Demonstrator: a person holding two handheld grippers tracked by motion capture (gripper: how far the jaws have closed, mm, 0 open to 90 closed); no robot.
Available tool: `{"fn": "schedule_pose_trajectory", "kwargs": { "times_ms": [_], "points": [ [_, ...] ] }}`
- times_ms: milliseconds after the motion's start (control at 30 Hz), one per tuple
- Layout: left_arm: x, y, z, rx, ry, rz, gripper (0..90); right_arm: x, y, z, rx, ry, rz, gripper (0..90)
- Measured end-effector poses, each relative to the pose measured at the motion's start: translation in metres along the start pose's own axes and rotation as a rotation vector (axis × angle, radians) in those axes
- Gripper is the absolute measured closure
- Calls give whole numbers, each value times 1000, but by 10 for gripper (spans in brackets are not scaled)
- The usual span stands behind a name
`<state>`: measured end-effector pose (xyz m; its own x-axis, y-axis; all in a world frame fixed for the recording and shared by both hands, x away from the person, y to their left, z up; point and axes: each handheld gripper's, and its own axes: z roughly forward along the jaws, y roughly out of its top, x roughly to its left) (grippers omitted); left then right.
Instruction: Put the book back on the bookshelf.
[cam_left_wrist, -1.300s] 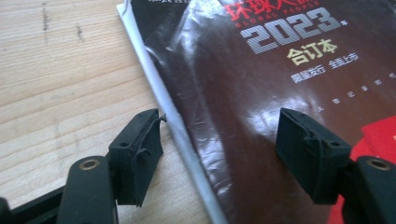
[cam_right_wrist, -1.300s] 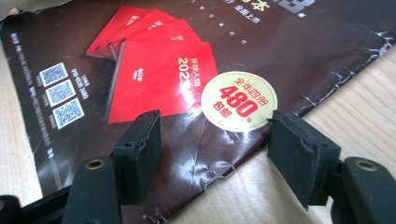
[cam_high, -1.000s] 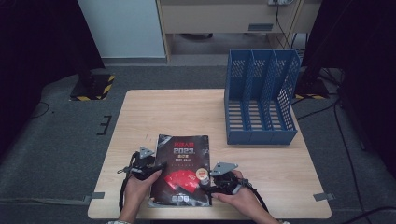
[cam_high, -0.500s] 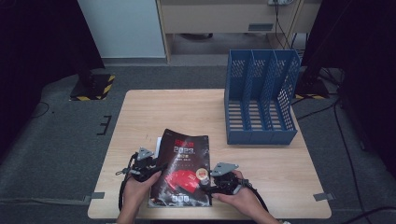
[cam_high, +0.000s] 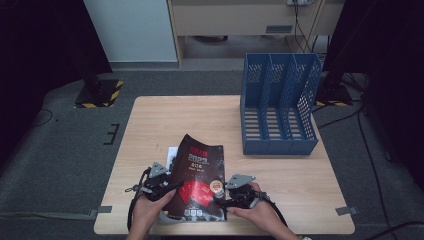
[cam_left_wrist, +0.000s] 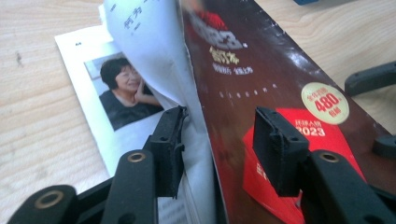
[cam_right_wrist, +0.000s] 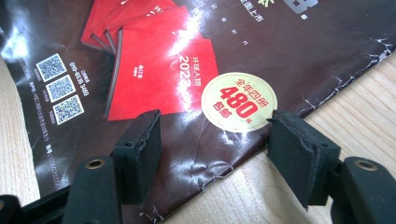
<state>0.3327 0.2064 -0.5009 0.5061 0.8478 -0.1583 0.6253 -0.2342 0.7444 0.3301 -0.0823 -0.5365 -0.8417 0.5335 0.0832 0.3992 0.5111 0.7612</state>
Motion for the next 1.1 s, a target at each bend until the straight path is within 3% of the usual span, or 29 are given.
{"fn": "schedule_pose_trajectory", "kwargs": {
  "times_ms": [100,300,400,567,800,833,967,1100],
  "points": [
    [1,1,6,10,-3,-6,521,0,0,0,0,-1,0,351],
    [7,8,11,-26,-8,-9,521,0,0,0,1,2,1,350],
    [8,12,19,-21,-7,20,510,0,0,0,1,1,0,350],
    [7,13,20,-22,-22,35,516,0,0,0,3,2,0,349],
    [3,10,22,5,-6,57,686,-1,1,0,4,4,0,334],
    [2,10,22,0,-10,53,738,-2,1,1,6,7,4,289],
    [-2,10,18,-30,-15,51,791,-2,2,3,10,10,10,225],
    [-11,12,8,-80,-18,89,818,-4,4,3,20,14,30,171]
  ]
}}
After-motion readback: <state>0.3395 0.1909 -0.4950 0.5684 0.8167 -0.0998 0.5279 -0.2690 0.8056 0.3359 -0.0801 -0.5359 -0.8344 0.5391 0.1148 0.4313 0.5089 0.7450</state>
